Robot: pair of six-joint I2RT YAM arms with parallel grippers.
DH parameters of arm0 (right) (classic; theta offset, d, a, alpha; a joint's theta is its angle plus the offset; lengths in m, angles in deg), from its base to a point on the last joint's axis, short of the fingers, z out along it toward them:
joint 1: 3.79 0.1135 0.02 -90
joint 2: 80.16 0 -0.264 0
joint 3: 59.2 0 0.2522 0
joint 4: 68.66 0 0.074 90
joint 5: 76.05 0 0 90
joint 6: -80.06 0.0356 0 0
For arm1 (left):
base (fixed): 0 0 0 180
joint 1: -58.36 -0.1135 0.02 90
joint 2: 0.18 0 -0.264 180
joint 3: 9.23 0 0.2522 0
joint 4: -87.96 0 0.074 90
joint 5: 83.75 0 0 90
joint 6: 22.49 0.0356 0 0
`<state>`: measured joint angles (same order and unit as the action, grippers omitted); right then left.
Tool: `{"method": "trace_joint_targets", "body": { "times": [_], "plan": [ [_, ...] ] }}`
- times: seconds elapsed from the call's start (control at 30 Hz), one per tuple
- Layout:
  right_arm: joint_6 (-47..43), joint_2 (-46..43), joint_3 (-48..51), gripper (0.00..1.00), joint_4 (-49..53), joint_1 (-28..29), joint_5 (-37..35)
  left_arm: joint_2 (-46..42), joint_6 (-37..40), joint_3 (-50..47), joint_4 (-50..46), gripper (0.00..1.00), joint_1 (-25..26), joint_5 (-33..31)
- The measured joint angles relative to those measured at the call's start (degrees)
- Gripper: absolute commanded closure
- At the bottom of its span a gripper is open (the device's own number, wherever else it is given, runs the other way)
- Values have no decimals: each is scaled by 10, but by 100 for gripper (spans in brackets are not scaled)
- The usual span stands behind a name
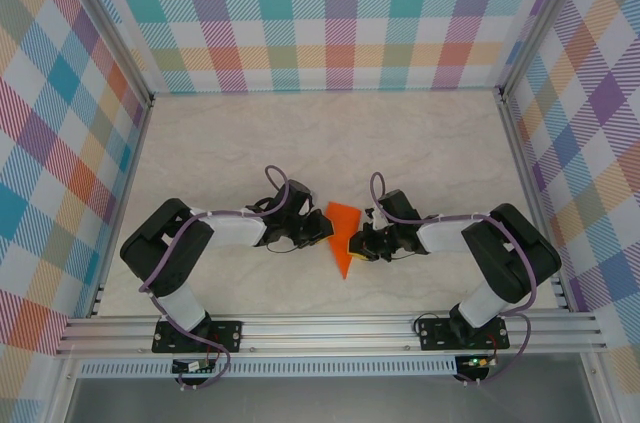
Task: Fold a paper plane with a square sheet of paper (pick it up from the middle)
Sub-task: Fold the wing for the fifth time at the center of the table.
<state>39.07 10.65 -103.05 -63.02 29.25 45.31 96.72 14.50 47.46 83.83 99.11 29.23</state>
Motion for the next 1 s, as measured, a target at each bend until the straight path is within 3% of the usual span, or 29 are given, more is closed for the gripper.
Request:
{"method": "trace_joint_targets", "body": {
  "times": [0.4,0.77,1.0],
  "plan": [
    [-3,-12,-38,85,48,-7,-25,-86,-32,-64,27,95,6,-78],
    [-2,-45,-63,85,98,-7,-68,-90,-42,-69,26,95,16,-120],
    [-3,-56,-76,90,86,16,-48,-90,-47,-69,26,94,21,-131]
  ]
}}
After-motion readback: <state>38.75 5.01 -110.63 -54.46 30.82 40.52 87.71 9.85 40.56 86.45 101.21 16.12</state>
